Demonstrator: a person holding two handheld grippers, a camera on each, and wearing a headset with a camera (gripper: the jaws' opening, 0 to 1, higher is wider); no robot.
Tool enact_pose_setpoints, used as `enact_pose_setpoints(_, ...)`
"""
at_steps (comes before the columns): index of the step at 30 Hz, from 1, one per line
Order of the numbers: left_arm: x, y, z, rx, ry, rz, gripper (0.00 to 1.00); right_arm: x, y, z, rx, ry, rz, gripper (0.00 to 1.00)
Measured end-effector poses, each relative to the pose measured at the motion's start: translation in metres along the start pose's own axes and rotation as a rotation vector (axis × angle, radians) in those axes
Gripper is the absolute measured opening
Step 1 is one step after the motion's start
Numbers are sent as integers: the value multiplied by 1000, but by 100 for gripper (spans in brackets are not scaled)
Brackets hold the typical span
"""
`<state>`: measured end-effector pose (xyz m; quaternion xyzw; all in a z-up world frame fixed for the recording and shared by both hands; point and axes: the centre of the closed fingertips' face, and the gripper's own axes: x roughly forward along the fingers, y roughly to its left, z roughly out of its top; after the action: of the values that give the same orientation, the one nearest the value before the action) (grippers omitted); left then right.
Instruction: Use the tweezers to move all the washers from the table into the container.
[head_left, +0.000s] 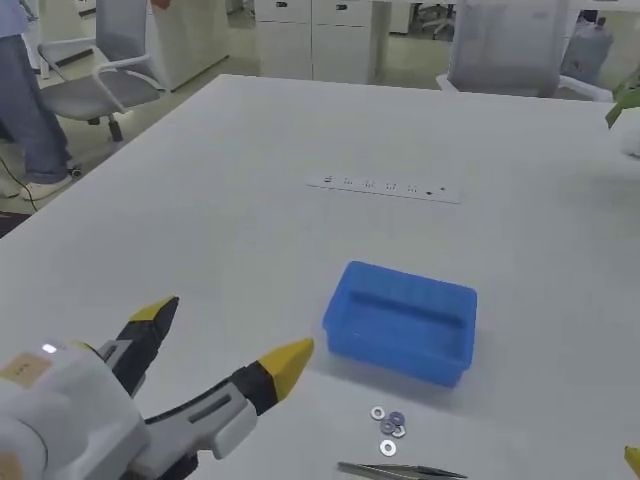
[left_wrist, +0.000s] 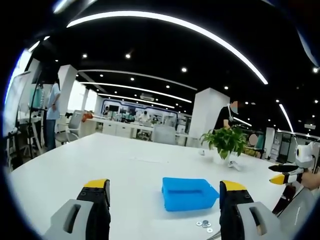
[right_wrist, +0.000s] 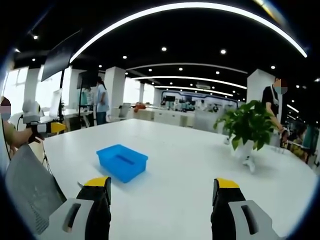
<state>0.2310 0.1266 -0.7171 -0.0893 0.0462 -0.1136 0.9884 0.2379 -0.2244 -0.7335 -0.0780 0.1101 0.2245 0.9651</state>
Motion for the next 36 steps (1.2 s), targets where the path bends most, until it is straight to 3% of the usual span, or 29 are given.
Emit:
enact_pose_setpoints(25,1,-1,-2,-4,12,1,90,-2,-6,-1,28,19,-31,82)
enact_pose_setpoints(31,1,0,-4,-3,25,1,90,-1,-4,2,41,14,-16,82)
enact_pose_setpoints(33,1,-2,-5,7,32,-10,89,0,-2,0,109,29,6,83)
enact_pose_setpoints(36,2,-4,-9,10,60,-24,88,1,1,-3,89,64,30,81)
